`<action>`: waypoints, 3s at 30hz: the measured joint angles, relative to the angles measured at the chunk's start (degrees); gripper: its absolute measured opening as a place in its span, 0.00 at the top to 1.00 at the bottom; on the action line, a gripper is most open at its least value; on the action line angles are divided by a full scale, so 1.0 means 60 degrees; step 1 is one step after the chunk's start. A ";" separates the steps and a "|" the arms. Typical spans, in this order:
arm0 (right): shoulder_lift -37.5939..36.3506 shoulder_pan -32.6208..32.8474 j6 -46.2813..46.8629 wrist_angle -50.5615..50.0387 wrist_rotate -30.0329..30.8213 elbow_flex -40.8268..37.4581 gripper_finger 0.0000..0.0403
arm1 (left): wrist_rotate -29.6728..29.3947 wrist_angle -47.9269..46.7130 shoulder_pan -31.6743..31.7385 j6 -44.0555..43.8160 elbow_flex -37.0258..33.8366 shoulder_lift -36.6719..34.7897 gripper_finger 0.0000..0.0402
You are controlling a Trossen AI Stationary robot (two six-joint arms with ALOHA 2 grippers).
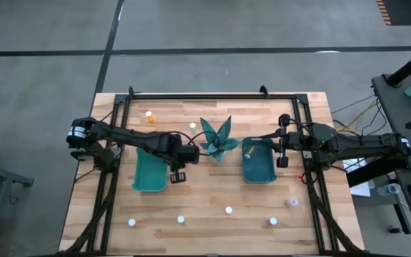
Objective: Pick and place medicine bottles into bin by pill shape (circle, oval)
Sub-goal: Put the pink capsule bottle into the green bin
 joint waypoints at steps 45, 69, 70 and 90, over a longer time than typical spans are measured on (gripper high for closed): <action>0.0002 0.0000 -0.0120 -0.0005 0.0004 0.0000 0.86 | -0.0538 0.3270 0.0494 0.0519 -0.2314 0.0018 0.47; 0.0000 0.0000 -0.0146 -0.0007 0.0007 0.0000 0.86 | -0.0545 0.3497 0.0494 0.0472 -0.2338 0.0014 0.77; 0.0004 -0.0001 -0.0146 -0.0006 0.0007 0.0000 0.86 | -0.0545 0.3492 0.0494 0.0470 -0.2330 0.0011 0.77; 0.0004 -0.0004 -0.0156 -0.0040 0.0011 0.0000 0.86 | -0.0301 0.2410 0.0110 0.0462 -0.0685 -0.2378 0.78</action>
